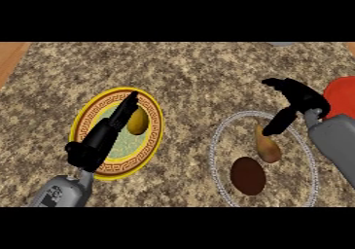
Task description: Pick the pear from the placemat and place it in the bowl
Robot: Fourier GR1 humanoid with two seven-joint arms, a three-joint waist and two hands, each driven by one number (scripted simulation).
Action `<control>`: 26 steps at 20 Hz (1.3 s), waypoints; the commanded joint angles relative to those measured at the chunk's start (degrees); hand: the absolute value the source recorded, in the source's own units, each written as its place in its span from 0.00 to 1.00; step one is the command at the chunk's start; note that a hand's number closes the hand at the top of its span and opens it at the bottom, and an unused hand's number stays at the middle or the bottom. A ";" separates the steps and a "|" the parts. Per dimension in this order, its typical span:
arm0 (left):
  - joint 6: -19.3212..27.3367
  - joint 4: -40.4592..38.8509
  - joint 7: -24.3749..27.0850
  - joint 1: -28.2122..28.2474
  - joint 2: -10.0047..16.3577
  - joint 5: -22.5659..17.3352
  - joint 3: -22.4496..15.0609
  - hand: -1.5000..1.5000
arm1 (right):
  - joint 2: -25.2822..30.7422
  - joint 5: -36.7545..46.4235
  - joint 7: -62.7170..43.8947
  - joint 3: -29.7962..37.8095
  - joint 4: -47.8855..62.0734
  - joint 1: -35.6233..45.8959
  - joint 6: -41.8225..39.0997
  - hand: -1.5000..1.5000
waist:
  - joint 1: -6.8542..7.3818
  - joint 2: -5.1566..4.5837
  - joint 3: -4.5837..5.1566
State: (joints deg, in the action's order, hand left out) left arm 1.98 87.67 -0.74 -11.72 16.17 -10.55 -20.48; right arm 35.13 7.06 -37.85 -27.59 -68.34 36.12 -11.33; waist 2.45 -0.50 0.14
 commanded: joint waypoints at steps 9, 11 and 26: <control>-1.42 0.48 0.61 0.75 -0.06 -0.24 0.34 0.50 | -8.41 -16.94 -25.28 -2.54 19.15 18.06 -35.90 0.00 | 0.64 0.14 0.05; -1.98 -0.48 -0.03 -0.96 0.00 -0.77 1.48 0.50 | -11.11 -17.29 -25.79 -2.91 23.87 19.98 -35.18 0.00 | 0.08 -0.03 -0.01; 0.57 0.41 -3.34 0.56 -2.38 1.87 2.19 0.50 | -18.30 -15.75 -26.02 -7.38 29.11 23.83 -33.44 0.00 | -3.21 0.89 -0.10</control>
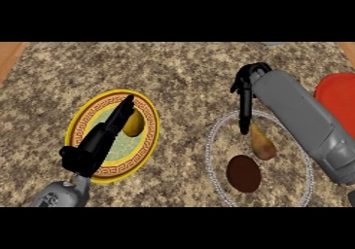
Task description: Pick the pear from the placemat and place it in the bowl
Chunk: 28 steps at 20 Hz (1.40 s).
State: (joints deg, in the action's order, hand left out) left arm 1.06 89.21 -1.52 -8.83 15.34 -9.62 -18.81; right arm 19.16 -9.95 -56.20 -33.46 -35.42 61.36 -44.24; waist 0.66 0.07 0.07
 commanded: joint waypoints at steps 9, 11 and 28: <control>-2.02 0.66 -0.17 1.50 -0.23 0.85 3.04 0.50 | 0.75 10.11 -3.07 -2.34 -11.60 -6.98 2.50 0.00 | -0.92 0.17 -0.06; -1.06 0.83 0.00 1.58 -1.88 2.19 1.82 0.50 | 0.36 13.11 -2.21 -3.02 -10.82 -7.46 3.90 0.00 | -0.67 0.06 -0.06; -5.95 -0.60 1.99 3.18 -2.26 2.82 5.84 0.50 | 1.17 20.23 -3.50 3.07 -14.88 -15.95 1.28 0.00 | -0.41 -0.07 -0.04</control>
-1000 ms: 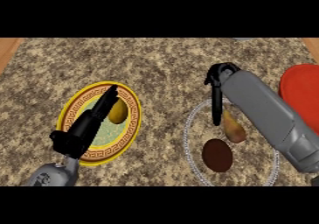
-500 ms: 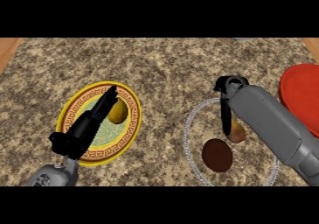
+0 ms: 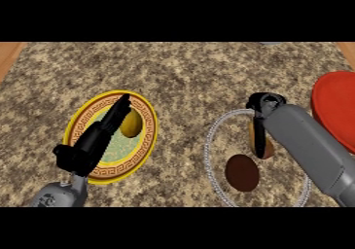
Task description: Pick the pear from the placemat and place it in the bowl
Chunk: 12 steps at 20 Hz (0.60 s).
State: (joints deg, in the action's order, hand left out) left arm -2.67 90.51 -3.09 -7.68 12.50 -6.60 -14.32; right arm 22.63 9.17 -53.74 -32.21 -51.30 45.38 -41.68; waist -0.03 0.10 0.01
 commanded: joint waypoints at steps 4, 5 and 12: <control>-0.05 1.95 -2.36 -0.29 -2.11 2.02 0.52 0.50 | -2.22 5.69 -2.25 3.71 0.36 -1.30 -2.30 0.00 | 0.25 -0.05 -0.01; -0.53 -1.20 -0.84 -1.66 -2.29 1.86 1.50 0.50 | -3.99 8.32 2.23 3.01 5.99 -0.87 1.09 0.00 | 0.52 -0.23 -0.02; -1.61 4.68 -4.62 0.97 -2.11 2.27 1.16 0.50 | -1.96 14.54 9.20 4.08 -1.63 -4.79 3.14 1.00 | 0.33 -0.07 -0.03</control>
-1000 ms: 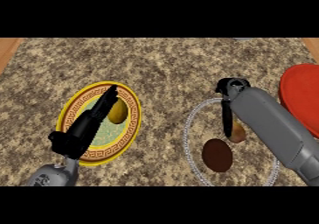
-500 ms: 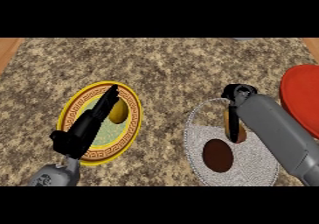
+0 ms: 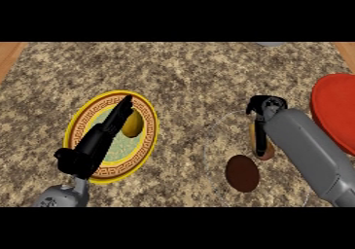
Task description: Pick the pear from the placemat and place it in the bowl
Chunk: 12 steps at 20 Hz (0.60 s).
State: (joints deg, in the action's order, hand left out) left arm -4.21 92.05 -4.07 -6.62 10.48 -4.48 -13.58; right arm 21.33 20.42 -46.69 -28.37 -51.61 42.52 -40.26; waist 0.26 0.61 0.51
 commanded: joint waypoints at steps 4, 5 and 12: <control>0.42 1.90 -0.31 2.18 -2.18 2.37 -0.61 0.50 | -0.81 6.19 5.51 3.35 3.01 0.50 0.61 1.00 | 0.19 -0.65 -0.52; -1.93 1.72 2.33 3.83 0.31 1.28 0.94 0.50 | -2.40 8.45 8.84 2.16 7.60 1.47 4.29 1.00 | 0.67 -0.80 -0.53; 0.81 0.59 -0.05 3.04 0.04 0.79 3.10 0.50 | 10.15 11.15 33.51 -6.53 -27.70 -14.48 14.59 1.00 | -4.97 0.96 -0.69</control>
State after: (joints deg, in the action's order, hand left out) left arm -3.57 92.65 -4.54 -4.52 9.81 -3.33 -11.82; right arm 26.15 29.44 -24.45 -32.26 -68.74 33.78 -30.86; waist -2.85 1.34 0.15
